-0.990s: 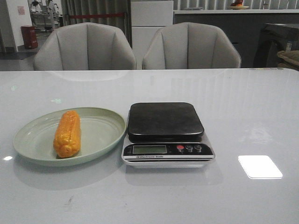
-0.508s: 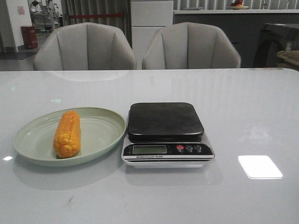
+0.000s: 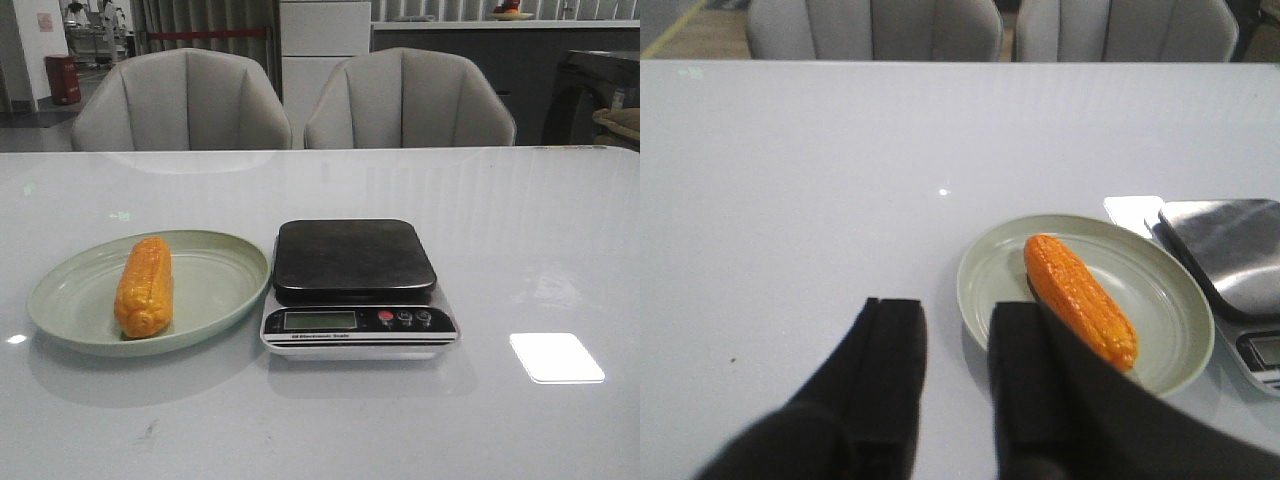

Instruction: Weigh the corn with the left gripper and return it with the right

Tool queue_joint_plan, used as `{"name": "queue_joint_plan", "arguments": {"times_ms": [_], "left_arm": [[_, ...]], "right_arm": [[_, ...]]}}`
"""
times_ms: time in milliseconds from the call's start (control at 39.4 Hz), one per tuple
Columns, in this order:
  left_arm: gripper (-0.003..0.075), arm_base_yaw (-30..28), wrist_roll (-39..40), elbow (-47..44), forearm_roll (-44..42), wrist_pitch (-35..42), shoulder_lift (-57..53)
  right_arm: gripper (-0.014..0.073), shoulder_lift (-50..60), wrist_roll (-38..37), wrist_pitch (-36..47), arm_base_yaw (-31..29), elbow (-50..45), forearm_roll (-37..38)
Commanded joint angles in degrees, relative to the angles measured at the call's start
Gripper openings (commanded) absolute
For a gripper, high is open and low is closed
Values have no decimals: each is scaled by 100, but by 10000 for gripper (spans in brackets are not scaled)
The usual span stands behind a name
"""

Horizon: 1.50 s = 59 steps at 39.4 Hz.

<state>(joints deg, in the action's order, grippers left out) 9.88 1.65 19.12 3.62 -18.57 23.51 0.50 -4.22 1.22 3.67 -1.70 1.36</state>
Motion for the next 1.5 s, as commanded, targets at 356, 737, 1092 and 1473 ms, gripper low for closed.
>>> {"name": "queue_joint_plan", "arguments": {"times_ms": [356,737,1092,1473], "left_arm": [[587,719,51,1332,287,211,2468],[586,1153,74,2660,957,196,5313],[586,1153,74,3845,1172,-457,7084],[270,1197,74,4703,1518,-1205,7917]], "right_arm": [[159,112,45,404,-27,-38,0],[159,117,45,404,-27,-38,0],[159,117,45,404,-27,-38,0],[159,117,45,404,-27,-38,0]]}}
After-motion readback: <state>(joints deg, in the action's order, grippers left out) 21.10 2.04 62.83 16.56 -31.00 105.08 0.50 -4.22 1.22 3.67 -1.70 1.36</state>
